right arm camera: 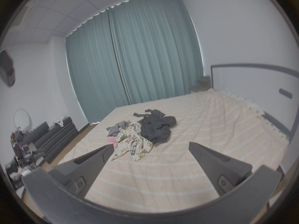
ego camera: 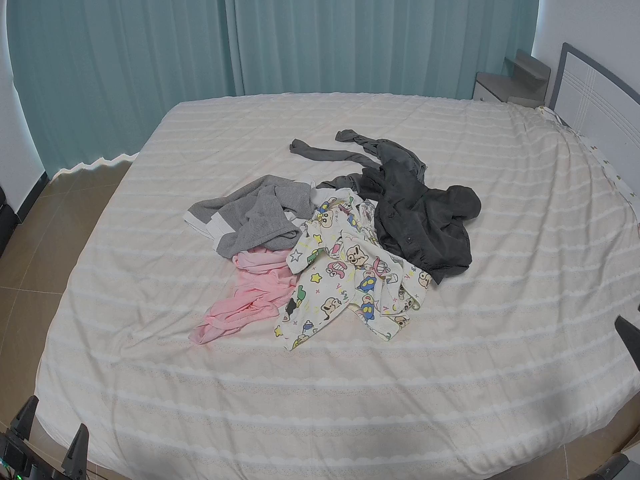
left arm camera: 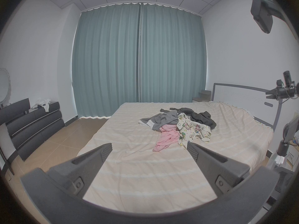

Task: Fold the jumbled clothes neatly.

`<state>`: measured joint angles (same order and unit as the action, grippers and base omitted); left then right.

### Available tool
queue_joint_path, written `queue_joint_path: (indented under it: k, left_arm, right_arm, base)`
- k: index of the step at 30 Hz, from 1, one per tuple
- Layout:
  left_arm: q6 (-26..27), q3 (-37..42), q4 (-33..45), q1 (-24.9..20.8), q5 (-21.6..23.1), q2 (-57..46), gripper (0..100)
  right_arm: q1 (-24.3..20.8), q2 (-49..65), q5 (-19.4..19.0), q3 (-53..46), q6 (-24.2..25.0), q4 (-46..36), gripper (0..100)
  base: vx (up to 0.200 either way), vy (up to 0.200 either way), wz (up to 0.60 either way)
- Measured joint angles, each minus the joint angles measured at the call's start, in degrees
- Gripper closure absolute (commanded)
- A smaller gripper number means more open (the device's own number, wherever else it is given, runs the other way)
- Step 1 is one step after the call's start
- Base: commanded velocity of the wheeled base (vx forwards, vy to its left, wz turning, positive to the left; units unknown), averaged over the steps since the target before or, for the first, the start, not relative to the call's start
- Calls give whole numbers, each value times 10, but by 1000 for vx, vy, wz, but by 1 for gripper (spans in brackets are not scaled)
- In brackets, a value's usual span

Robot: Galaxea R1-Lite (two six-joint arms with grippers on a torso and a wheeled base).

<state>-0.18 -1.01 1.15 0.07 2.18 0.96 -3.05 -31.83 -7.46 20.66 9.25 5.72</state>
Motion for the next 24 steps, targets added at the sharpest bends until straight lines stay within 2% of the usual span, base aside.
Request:
queue_joint_path:
  k: [5,15,24]
  left_arm:
    - [-1,0,0,0,0,0,0]
    - [-3,0,0,0,0,0,0]
    - [-8,0,0,0,-1,0,0]
  right_arm:
    - [-28,-135,-6,22,51,47,0]
    - [-102,-425,-6,92,182,129,0]
    - [-175,-684,13,193,289,190,0]
  base:
    - [0,0,0]
    - [0,0,0]
    - [0,0,0]
